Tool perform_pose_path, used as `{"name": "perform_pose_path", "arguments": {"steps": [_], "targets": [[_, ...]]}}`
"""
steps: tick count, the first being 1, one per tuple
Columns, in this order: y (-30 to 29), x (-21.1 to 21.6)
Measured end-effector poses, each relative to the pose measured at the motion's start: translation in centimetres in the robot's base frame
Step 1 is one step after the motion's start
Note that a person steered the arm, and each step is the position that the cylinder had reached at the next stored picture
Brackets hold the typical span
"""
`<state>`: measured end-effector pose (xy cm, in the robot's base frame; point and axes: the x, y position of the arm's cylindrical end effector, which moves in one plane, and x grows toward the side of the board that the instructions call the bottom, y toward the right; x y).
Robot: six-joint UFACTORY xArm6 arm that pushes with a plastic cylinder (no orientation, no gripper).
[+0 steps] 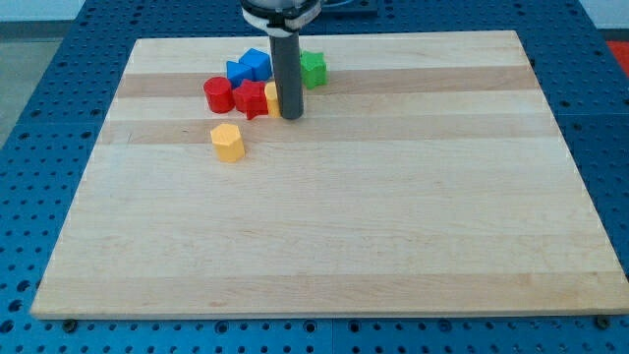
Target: Push the green star to the top right side of the board
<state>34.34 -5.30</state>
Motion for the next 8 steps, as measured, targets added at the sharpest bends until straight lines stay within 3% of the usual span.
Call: {"name": "perform_pose_path", "arguments": {"steps": [1, 3, 4, 5, 6, 7, 8], "targets": [[-2.0, -5.8], [0.1, -5.8], [6.0, -5.8], [8.2, -5.8], [7.4, -4.8], [0.3, -1.7], [0.3, -1.7]]}}
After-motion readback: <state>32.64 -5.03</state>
